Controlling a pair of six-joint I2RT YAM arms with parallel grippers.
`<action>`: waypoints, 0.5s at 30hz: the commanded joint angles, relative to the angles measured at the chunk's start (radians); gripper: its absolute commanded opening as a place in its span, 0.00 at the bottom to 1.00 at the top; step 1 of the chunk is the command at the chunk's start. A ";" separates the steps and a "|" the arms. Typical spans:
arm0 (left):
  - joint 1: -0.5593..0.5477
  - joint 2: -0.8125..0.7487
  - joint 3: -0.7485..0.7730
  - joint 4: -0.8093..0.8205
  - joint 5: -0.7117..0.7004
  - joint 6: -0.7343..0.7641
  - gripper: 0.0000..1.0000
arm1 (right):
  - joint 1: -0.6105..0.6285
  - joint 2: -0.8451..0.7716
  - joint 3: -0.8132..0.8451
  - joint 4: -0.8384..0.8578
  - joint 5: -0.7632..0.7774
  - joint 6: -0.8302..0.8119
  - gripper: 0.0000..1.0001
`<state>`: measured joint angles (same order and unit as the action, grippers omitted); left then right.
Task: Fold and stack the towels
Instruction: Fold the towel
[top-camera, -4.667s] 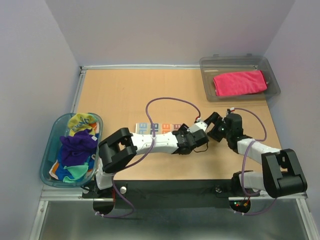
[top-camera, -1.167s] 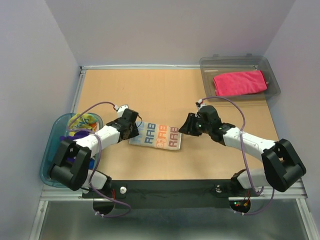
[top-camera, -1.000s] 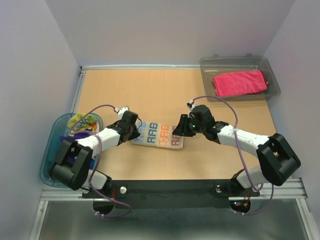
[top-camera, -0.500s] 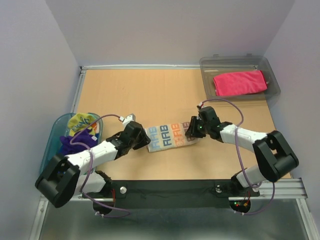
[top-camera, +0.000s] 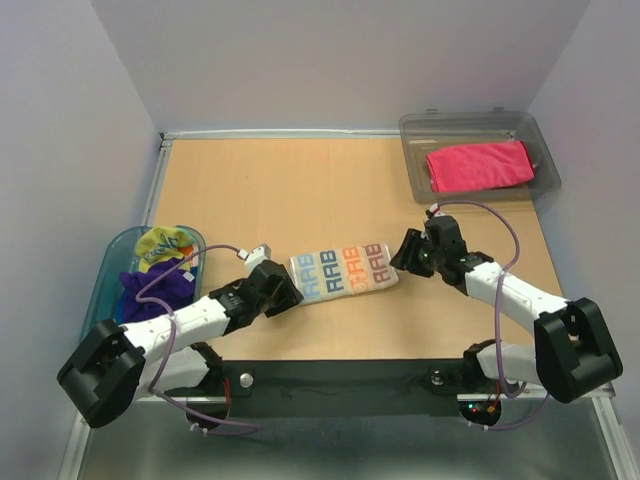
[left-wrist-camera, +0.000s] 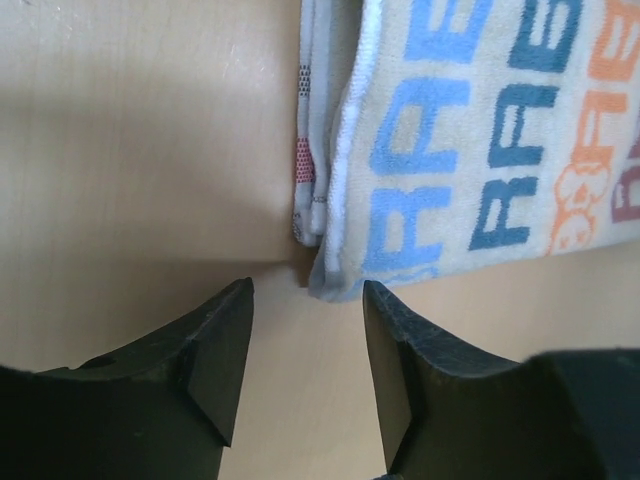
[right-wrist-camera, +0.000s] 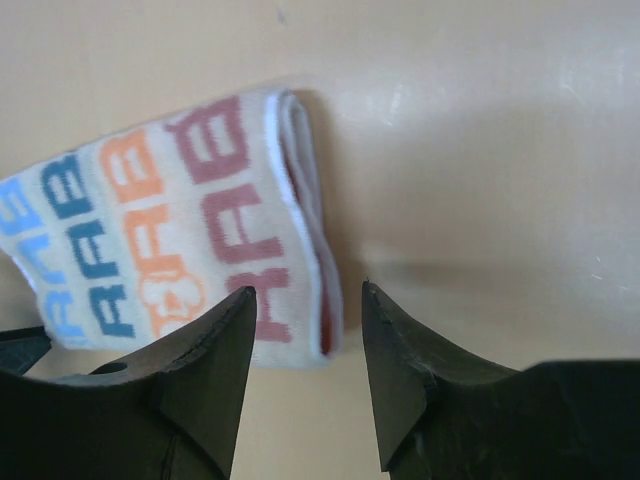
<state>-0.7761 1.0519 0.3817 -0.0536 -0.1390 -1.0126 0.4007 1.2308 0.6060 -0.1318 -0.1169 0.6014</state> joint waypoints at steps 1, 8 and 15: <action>-0.009 0.052 -0.006 0.044 -0.007 -0.018 0.57 | -0.043 0.018 -0.023 -0.009 -0.049 0.011 0.51; -0.015 0.123 0.002 0.087 0.010 -0.012 0.48 | -0.074 0.038 -0.066 0.029 -0.109 0.028 0.47; -0.018 0.111 -0.007 0.089 0.024 -0.020 0.43 | -0.074 0.033 -0.110 0.057 -0.151 0.054 0.45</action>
<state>-0.7856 1.1648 0.3859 0.0616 -0.1261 -1.0294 0.3332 1.2667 0.5186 -0.1337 -0.2321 0.6334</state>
